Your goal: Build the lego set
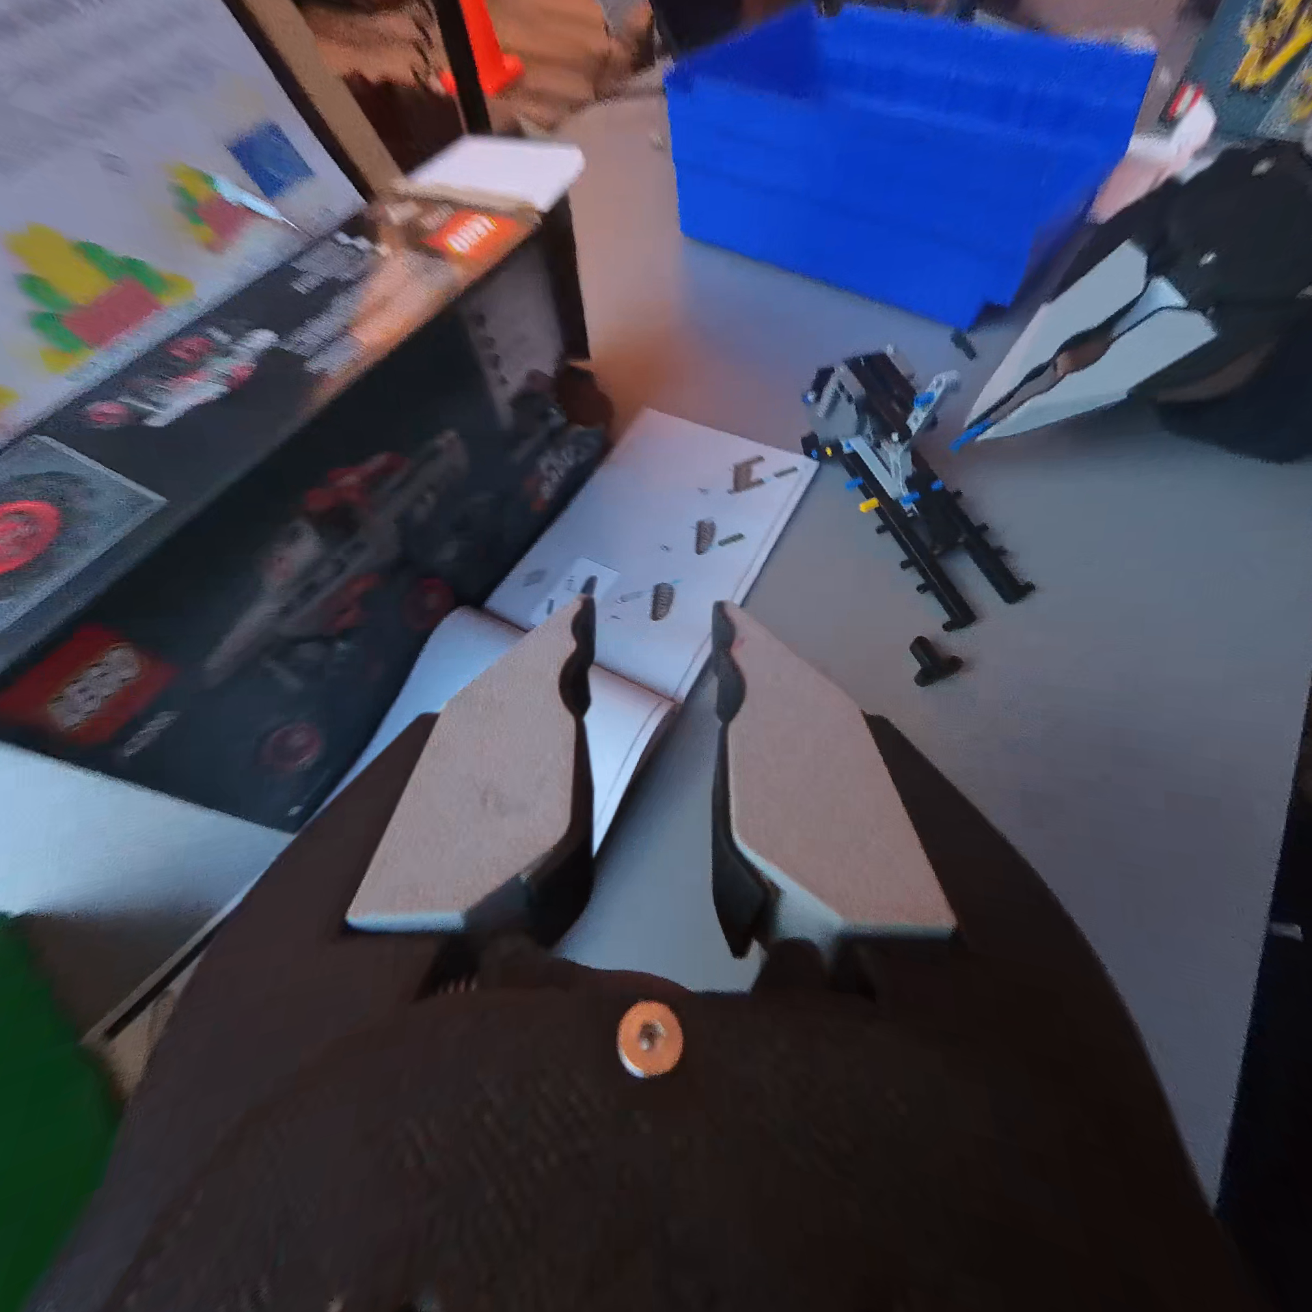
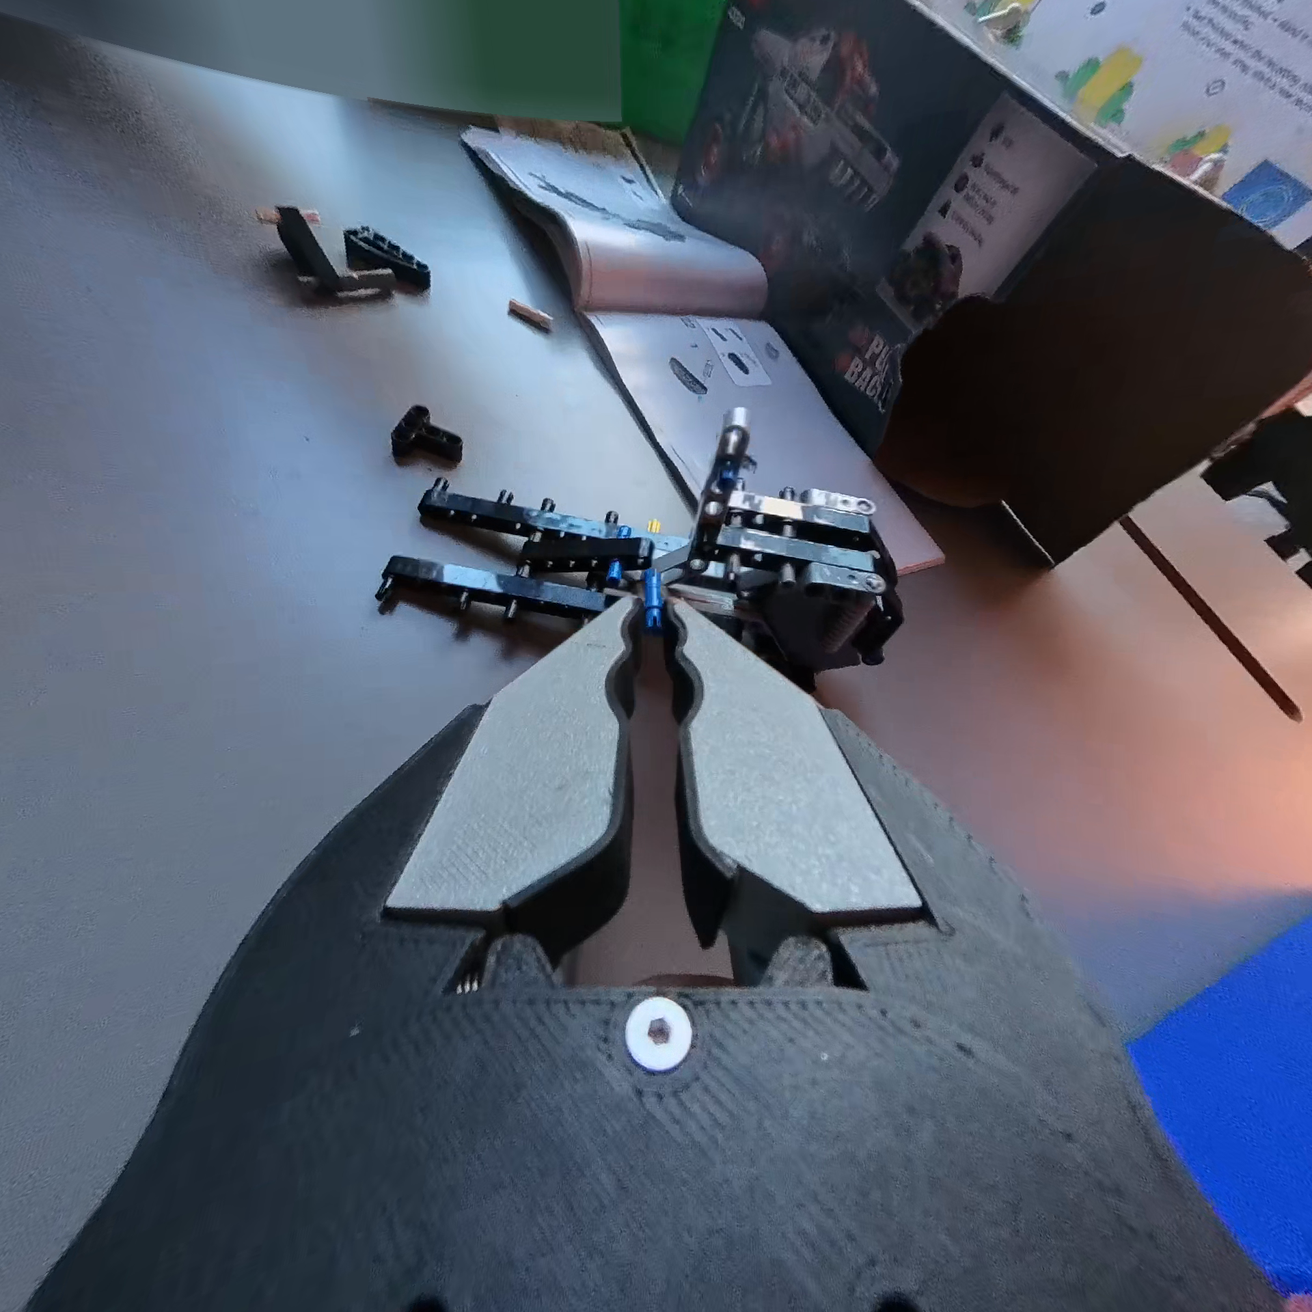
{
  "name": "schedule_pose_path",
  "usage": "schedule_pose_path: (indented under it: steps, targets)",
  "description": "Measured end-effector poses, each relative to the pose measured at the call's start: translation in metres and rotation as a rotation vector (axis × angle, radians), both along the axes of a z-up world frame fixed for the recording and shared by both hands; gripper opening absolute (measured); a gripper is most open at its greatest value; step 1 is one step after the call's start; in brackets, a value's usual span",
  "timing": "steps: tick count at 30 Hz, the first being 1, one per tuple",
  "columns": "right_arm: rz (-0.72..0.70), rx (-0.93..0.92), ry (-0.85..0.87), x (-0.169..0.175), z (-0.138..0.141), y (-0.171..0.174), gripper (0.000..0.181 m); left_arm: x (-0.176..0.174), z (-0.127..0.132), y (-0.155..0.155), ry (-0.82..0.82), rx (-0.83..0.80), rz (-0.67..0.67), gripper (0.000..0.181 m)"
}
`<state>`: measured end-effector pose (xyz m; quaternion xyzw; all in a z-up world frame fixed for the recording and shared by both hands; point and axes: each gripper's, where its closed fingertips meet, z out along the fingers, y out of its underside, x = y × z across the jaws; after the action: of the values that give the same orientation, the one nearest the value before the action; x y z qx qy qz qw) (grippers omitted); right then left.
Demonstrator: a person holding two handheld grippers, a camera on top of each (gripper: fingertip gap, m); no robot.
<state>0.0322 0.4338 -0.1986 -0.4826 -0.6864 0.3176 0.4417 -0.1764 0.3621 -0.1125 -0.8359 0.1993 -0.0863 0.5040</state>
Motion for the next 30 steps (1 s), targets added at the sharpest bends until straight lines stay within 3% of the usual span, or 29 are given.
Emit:
schedule_pose_path:
  steps: [3,14,23,30]
  targets:
    - [-0.023,-0.037,0.036,0.0,0.006,0.006,0.002,-0.014,0.008,-0.009,0.001,0.083,0.019,0.025]
    - [-0.073,-0.032,0.035,-0.005,0.006,0.015,0.002,-0.018,-0.021,-0.036,-0.032,-0.012,-0.047,0.028]
    - [-0.1,-0.042,0.061,0.001,0.011,0.021,0.002,0.033,-0.071,-0.026,-0.1,-0.22,-0.176,0.029]
    - [-0.114,0.012,-0.018,0.007,0.005,0.018,0.002,0.092,-0.093,0.01,-0.035,-0.322,-0.264,0.029]
